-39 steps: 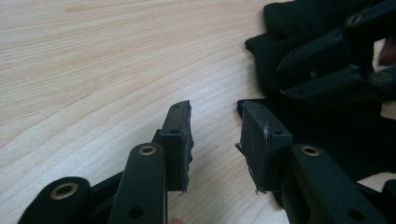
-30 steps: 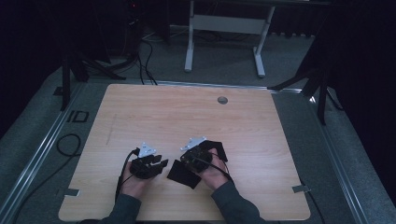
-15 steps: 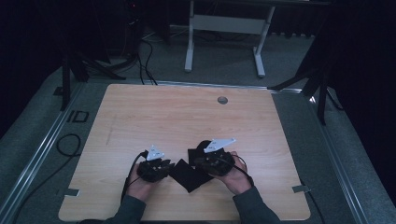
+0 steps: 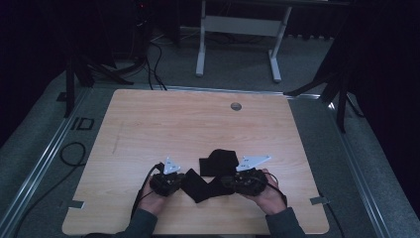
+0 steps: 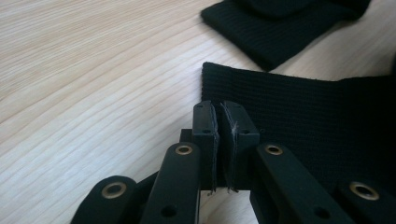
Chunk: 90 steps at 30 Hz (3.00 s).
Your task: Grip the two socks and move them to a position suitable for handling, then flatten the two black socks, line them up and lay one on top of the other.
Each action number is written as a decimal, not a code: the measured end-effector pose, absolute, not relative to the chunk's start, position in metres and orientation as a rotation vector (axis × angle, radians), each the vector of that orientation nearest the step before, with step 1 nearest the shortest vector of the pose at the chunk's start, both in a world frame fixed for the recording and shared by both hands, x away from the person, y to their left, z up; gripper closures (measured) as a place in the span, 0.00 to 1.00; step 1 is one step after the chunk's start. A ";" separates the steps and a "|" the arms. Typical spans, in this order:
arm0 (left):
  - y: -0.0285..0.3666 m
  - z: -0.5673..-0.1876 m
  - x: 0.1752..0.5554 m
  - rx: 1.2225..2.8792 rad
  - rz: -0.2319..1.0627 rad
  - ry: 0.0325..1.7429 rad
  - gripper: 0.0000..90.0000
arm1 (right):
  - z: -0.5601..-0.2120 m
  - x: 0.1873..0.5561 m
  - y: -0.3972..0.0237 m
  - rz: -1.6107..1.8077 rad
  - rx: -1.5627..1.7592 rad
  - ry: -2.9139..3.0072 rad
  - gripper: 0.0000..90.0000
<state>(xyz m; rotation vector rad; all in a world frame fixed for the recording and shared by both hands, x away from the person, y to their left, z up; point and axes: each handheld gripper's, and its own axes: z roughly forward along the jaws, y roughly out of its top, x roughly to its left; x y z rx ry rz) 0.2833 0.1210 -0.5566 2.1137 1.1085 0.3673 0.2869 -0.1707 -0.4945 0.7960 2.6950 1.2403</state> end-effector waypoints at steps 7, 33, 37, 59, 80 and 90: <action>0.132 -0.556 0.283 2.084 0.373 1.184 0.94 | -0.502 0.281 -0.192 1.230 0.773 2.727 0.92; 0.140 -0.549 0.281 2.042 0.360 1.171 0.80 | -0.511 0.291 -0.242 1.249 0.977 2.600 0.82; 0.142 -0.546 0.281 2.011 0.375 1.156 0.70 | -0.508 0.301 -0.225 1.239 0.977 2.566 0.75; 0.152 -0.545 0.286 1.973 0.417 1.196 0.63 | -0.508 0.343 -0.145 1.023 0.915 2.531 0.66; 0.149 -0.547 0.286 1.994 0.420 1.186 0.62 | -0.532 0.363 -0.099 0.845 0.861 2.604 0.65; 0.147 -0.547 0.285 1.994 0.417 1.188 0.63 | -0.541 0.376 -0.094 0.776 0.931 2.625 0.83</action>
